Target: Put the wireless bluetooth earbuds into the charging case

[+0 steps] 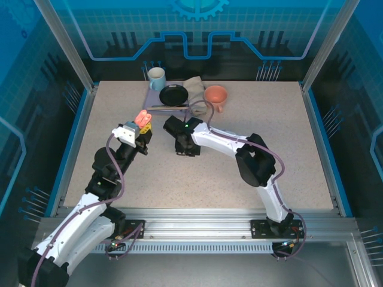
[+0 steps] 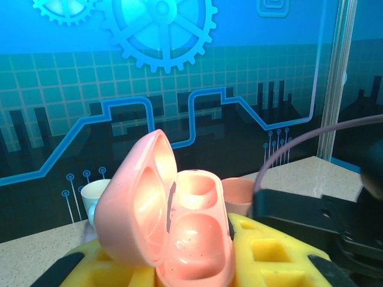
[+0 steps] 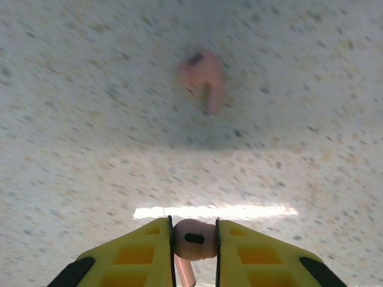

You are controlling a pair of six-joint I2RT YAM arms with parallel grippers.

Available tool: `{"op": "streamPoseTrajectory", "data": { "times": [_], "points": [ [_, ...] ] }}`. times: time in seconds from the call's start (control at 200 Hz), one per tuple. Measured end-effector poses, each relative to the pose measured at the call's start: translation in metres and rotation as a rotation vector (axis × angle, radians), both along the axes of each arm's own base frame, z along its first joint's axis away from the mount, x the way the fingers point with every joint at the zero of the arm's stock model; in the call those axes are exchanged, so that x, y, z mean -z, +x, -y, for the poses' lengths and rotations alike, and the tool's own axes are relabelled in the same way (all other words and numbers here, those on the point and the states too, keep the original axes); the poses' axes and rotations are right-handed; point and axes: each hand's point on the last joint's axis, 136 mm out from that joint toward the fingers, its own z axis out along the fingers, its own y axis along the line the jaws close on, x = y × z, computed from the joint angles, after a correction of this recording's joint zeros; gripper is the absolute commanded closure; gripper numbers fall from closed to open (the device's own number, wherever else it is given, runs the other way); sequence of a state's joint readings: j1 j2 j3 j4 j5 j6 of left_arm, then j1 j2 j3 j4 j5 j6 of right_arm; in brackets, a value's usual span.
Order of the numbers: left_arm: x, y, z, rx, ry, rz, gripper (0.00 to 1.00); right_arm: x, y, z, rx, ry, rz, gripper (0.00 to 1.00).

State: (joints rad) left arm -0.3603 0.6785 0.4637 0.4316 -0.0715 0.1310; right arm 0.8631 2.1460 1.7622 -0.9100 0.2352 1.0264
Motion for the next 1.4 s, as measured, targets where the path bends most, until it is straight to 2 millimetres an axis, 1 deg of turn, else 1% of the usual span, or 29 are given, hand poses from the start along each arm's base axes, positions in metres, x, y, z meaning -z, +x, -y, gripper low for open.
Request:
{"op": "streamPoseTrajectory", "data": {
  "times": [0.16, 0.295, 0.36, 0.415, 0.49, 0.585, 0.87, 1.07, 1.281, 1.401],
  "points": [
    [0.001, 0.0, 0.0, 0.002, 0.001, -0.008, 1.0, 0.024, -0.024, 0.033, -0.028, -0.073, -0.055, 0.8],
    [0.0, 0.001, 0.003, 0.016, -0.012, -0.017, 1.0, 0.041, -0.033, 0.052, -0.045, -0.114, -0.089, 0.8],
    [-0.001, 0.002, 0.004, 0.019, -0.017, -0.022, 1.0, 0.039, -0.032, 0.053, -0.053, -0.103, -0.081, 0.77],
    [-0.001, 0.003, 0.004, 0.02, -0.018, -0.025, 1.0, 0.041, -0.032, 0.056, -0.059, -0.106, -0.084, 0.75],
    [0.0, 0.004, 0.005, 0.023, -0.016, -0.028, 1.0, 0.042, -0.032, 0.056, -0.065, -0.1, -0.084, 0.71],
    [-0.002, 0.004, 0.006, 0.028, -0.016, -0.028, 1.0, 0.044, -0.032, 0.057, -0.068, -0.101, -0.085, 0.69],
    [-0.005, 0.005, 0.007, 0.031, -0.016, -0.027, 1.0, 0.045, -0.031, 0.056, -0.062, -0.074, -0.1, 0.72],
    [-0.004, 0.005, 0.009, 0.042, -0.012, -0.031, 1.0, 0.045, -0.03, 0.057, -0.046, -0.024, -0.117, 0.76],
    [-0.002, 0.005, 0.012, 0.061, -0.007, -0.042, 1.0, 0.043, -0.03, 0.058, -0.031, 0.022, -0.108, 0.78],
    [0.0, 0.004, 0.015, 0.077, -0.003, -0.05, 1.0, 0.039, -0.034, 0.063, -0.026, 0.022, -0.102, 0.78]
  ]
}}
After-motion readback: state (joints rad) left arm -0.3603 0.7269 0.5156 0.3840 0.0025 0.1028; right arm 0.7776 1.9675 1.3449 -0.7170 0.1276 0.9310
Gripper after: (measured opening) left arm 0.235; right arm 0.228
